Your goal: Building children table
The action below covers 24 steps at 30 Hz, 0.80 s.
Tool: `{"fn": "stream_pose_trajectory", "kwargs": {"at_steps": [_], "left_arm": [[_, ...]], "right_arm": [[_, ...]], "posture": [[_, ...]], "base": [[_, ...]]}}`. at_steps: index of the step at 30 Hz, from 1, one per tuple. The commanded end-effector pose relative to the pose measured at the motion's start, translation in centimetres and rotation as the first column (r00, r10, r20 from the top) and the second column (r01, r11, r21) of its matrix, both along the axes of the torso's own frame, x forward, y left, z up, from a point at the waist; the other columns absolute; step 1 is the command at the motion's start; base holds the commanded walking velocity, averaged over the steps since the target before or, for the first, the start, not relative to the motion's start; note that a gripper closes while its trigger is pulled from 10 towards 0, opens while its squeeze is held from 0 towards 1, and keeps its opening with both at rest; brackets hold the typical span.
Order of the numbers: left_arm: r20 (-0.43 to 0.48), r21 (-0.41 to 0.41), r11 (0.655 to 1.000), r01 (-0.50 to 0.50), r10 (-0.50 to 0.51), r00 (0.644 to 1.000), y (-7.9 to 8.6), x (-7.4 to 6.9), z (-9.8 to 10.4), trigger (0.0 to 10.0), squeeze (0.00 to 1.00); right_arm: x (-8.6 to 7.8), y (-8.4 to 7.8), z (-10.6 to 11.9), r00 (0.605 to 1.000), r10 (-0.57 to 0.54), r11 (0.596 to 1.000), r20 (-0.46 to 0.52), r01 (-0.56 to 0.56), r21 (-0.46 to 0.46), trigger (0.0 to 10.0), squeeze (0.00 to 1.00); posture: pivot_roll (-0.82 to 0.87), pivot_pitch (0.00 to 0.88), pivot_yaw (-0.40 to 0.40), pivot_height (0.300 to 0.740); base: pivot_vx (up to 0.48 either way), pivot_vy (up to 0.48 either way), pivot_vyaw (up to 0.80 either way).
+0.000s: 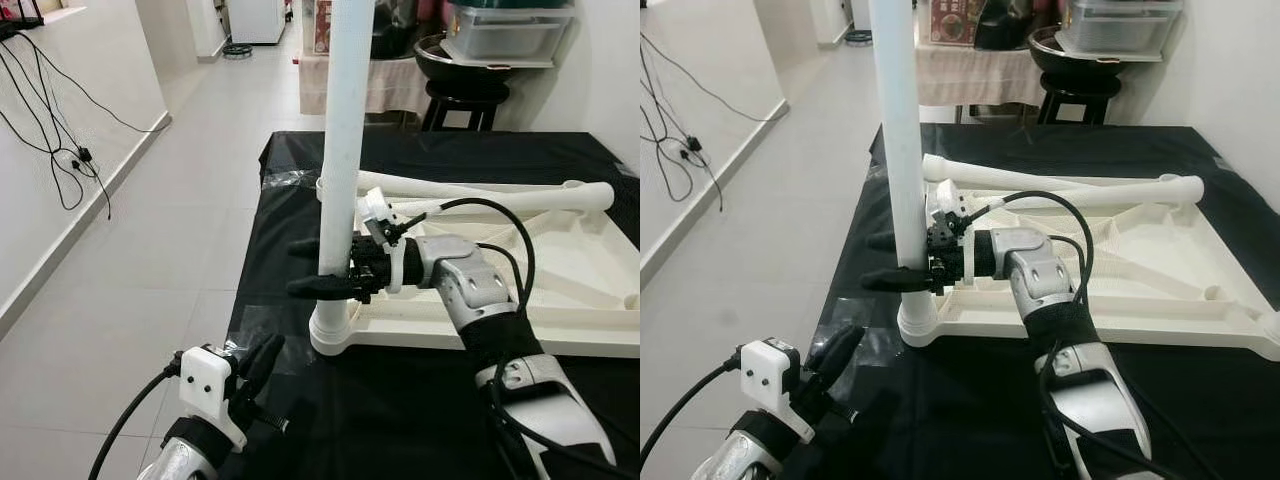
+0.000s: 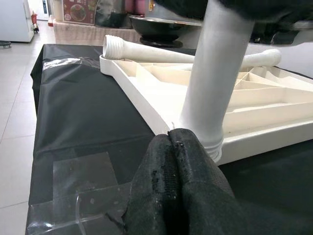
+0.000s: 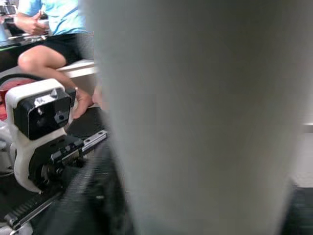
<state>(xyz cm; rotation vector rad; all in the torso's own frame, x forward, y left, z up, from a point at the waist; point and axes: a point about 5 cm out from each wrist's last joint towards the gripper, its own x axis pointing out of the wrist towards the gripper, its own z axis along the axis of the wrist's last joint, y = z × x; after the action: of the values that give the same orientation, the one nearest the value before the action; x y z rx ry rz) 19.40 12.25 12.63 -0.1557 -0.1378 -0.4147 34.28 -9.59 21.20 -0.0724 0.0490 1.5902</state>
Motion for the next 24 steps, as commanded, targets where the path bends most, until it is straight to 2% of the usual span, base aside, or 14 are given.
{"fn": "stream_pose_trajectory", "kwargs": {"at_steps": [1, 4, 7, 8, 11, 12, 13, 14, 15, 16, 17, 18, 20, 24], "left_arm": [[-0.013, 0.011, 1.0, -0.007, 0.007, 1.0, 0.0, -0.1, -0.4, 10.0, 0.0], [-0.013, 0.011, 1.0, -0.007, 0.008, 1.0, 0.0, -0.2, -0.4, 10.0, 0.0], [-0.013, 0.01, 1.0, -0.008, 0.008, 1.0, 0.0, -0.2, -0.4, 10.0, 0.0], [-0.012, 0.009, 1.0, -0.008, 0.008, 1.0, 0.0, -0.3, -0.3, 10.0, 0.0], [-0.012, 0.008, 1.0, -0.007, 0.007, 1.0, 0.1, -0.3, -0.3, 10.0, 0.0], [-0.013, 0.009, 1.0, -0.007, 0.008, 1.0, 0.1, -0.4, -0.3, 10.0, 0.0], [-0.013, 0.009, 1.0, -0.008, 0.008, 1.0, 0.1, -0.5, -0.3, 10.0, 0.0], [-0.013, 0.009, 1.0, -0.008, 0.008, 1.0, 0.2, -0.5, -0.3, 10.0, 0.0], [-0.013, 0.01, 1.0, -0.009, 0.009, 1.0, 0.2, -0.5, -0.2, 10.0, 0.0], [-0.013, 0.01, 1.0, -0.009, 0.009, 1.0, 0.2, -0.5, -0.2, 10.0, 0.0], [-0.013, 0.011, 1.0, -0.009, 0.009, 1.0, 0.2, -0.5, -0.3, 10.0, 0.0], [-0.013, 0.011, 1.0, -0.009, 0.009, 1.0, 0.2, -0.5, -0.3, 10.0, 0.0], [-0.015, 0.012, 1.0, -0.009, 0.009, 1.0, 0.2, -0.5, -0.3, 10.0, 0.0], [-0.018, 0.01, 1.0, -0.003, 0.003, 1.0, 0.2, -0.5, -0.4, 10.0, 0.0]], "right_arm": [[-0.2, 0.7, -0.8, 0.999, 0.053, 0.998, -0.013, -0.053, -0.033, 0.0, 0.0], [-0.1, 0.5, -1.0, 0.999, 0.044, 0.998, -0.009, -0.045, -0.035, 0.0, 0.0], [0.1, -0.2, -1.5, 1.0, -0.024, 0.999, 0.004, 0.024, -0.034, 0.0, 0.0], [0.0, -0.6, -2.4, 0.994, -0.112, 0.993, -0.01, 0.112, -0.041, 0.0, 0.0], [-0.1, -0.7, -2.7, 0.99, -0.139, 0.989, -0.017, 0.138, -0.045, 0.0, 0.0], [0.4, 0.9, -4.4, 0.871, -0.49, 0.872, -0.035, 0.488, -0.048, 0.0, 0.0], [0.5, 1.3, -5.5, 0.69, -0.722, 0.692, -0.044, 0.719, -0.067, 0.0, 0.0], [0.3, 1.3, -6.2, 0.529, -0.847, 0.531, -0.044, 0.843, -0.089, 0.0, 0.0], [-1.4, 1.8, -7.5, 0.512, -0.857, 0.516, -0.061, 0.848, -0.12, 0.0, 0.0], [-1.4, 1.8, -7.5, 0.512, -0.857, 0.516, -0.061, 0.848, -0.12, 0.0, 0.0], [-2.7, 2.4, -8.1, 0.568, -0.819, 0.574, -0.088, 0.808, -0.129, 0.0, 0.0], [-2.7, 2.4, -8.1, 0.568, -0.819, 0.574, -0.088, 0.808, -0.129, 0.0, 0.0], [-3.9, 3.1, -9.0, 0.629, -0.769, 0.64, -0.115, 0.755, -0.147, 0.0, 0.0], [-3.2, 2.8, -8.6, 0.648, -0.757, 0.652, -0.084, 0.743, -0.151, 0.0, 0.0]], "posture": [[0.01, 0.054, -0.01, 0.74], [0.01, 0.056, -0.01, 0.74], [0.0, 0.059, -0.01, 0.74], [0.0, 0.063, -0.011, 0.74], [0.0, 0.063, -0.011, 0.74], [0.0, 0.067, -0.022, 0.74], [0.0, 0.07, -0.022, 0.74], [0.0, 0.07, -0.022, 0.74], [0.0, 0.082, -0.015, 0.74], [0.0, 0.082, -0.015, 0.74], [0.0, 0.078, -0.011, 0.74], [0.0, 0.078, -0.011, 0.74], [0.0, 0.064, -0.008, 0.74], [0.0, 0.065, -0.018, 0.74]], "base": [[0.0, 0.0, 0.0], [0.0, 0.0, 0.0], [0.0, 0.0, 0.0], [0.0, 0.0, 0.0], [0.0, 0.0, 0.0], [0.0, 0.0, 0.0], [0.0, 0.0, 0.0], [0.0, 0.0, 0.0], [0.0, 0.0, 0.0], [0.0, 0.0, 0.0], [0.0, 0.0, 0.0], [0.0, 0.0, 0.0], [0.0, 0.0, 0.0], [0.0, 0.0, 0.0]]}}
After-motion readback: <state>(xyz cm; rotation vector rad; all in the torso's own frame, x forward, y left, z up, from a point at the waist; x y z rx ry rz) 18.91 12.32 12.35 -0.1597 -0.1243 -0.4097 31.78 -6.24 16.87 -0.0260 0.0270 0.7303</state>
